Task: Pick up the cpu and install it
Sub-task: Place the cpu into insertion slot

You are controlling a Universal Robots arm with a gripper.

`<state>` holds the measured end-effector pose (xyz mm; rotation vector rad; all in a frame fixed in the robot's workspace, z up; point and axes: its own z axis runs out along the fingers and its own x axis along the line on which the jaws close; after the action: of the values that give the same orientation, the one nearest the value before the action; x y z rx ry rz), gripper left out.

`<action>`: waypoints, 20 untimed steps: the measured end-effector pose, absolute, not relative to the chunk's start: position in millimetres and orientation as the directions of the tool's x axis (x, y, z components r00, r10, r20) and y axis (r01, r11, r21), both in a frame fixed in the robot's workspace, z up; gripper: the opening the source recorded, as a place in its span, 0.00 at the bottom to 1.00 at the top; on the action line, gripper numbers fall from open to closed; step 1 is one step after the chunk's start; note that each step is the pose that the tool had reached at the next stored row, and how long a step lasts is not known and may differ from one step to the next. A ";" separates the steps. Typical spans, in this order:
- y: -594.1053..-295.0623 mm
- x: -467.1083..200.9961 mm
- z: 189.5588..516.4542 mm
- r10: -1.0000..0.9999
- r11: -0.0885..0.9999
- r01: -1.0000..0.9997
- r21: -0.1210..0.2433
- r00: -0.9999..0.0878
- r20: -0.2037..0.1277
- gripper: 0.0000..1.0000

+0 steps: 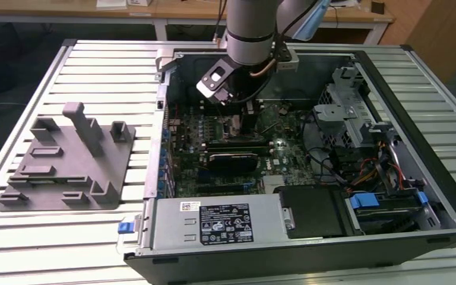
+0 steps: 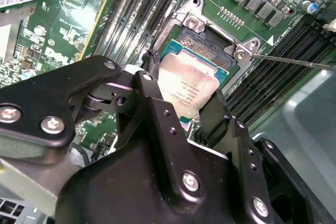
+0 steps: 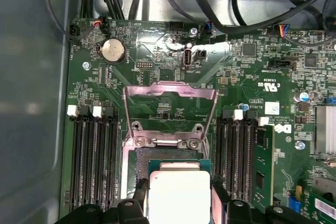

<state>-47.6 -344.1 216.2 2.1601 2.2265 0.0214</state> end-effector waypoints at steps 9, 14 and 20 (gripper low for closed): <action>-341.4 -47.6 207.6 0.999 0.030 0.999 0.037 -0.030 -0.019 0.55; -339.7 -47.8 205.6 0.999 0.030 0.999 0.037 -0.030 -0.018 0.55; -337.1 -49.3 203.7 0.999 0.030 0.999 0.037 -0.030 -0.019 0.55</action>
<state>-49.3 -337.1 203.7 2.1606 2.2262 0.0215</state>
